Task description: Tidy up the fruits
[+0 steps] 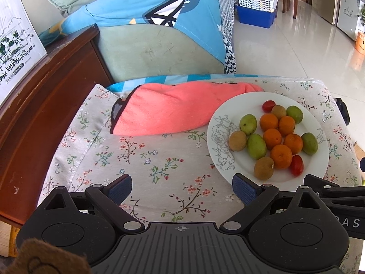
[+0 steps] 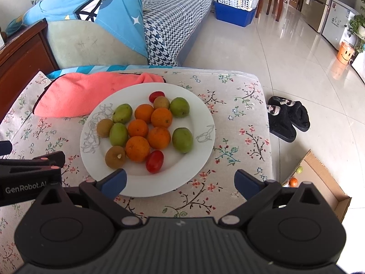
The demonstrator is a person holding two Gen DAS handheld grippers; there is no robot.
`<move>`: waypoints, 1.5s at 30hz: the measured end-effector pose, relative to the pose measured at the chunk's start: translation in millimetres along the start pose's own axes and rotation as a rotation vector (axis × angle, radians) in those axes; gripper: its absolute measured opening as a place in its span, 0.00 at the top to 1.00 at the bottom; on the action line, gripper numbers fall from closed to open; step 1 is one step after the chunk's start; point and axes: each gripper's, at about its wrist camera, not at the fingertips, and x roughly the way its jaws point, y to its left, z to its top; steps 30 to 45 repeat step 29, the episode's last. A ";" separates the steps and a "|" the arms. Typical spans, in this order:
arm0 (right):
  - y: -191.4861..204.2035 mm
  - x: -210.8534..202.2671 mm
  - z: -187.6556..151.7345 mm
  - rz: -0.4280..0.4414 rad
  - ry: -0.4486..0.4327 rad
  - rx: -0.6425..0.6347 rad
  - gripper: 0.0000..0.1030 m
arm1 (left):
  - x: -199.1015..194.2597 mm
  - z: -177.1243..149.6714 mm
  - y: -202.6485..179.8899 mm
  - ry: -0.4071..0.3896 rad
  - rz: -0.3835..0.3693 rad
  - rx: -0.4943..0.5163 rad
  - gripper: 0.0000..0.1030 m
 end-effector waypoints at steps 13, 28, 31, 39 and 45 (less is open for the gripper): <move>8.9 -2.1 -2.4 0.045 -0.033 -0.038 0.03 | -4.4 -7.6 9.4 -0.006 0.016 0.003 0.07; 47.8 -1.8 -25.7 0.131 -0.059 -0.155 0.03 | -8.4 -43.4 47.0 0.020 0.046 -0.026 0.07; 51.6 -2.0 -28.1 0.138 -0.061 -0.164 0.03 | -8.6 -46.6 50.7 0.026 0.048 -0.031 0.07; 51.6 -2.0 -28.1 0.138 -0.061 -0.164 0.03 | -8.6 -46.6 50.7 0.026 0.048 -0.031 0.07; 51.6 -2.0 -28.1 0.138 -0.061 -0.164 0.03 | -8.6 -46.6 50.7 0.026 0.048 -0.031 0.07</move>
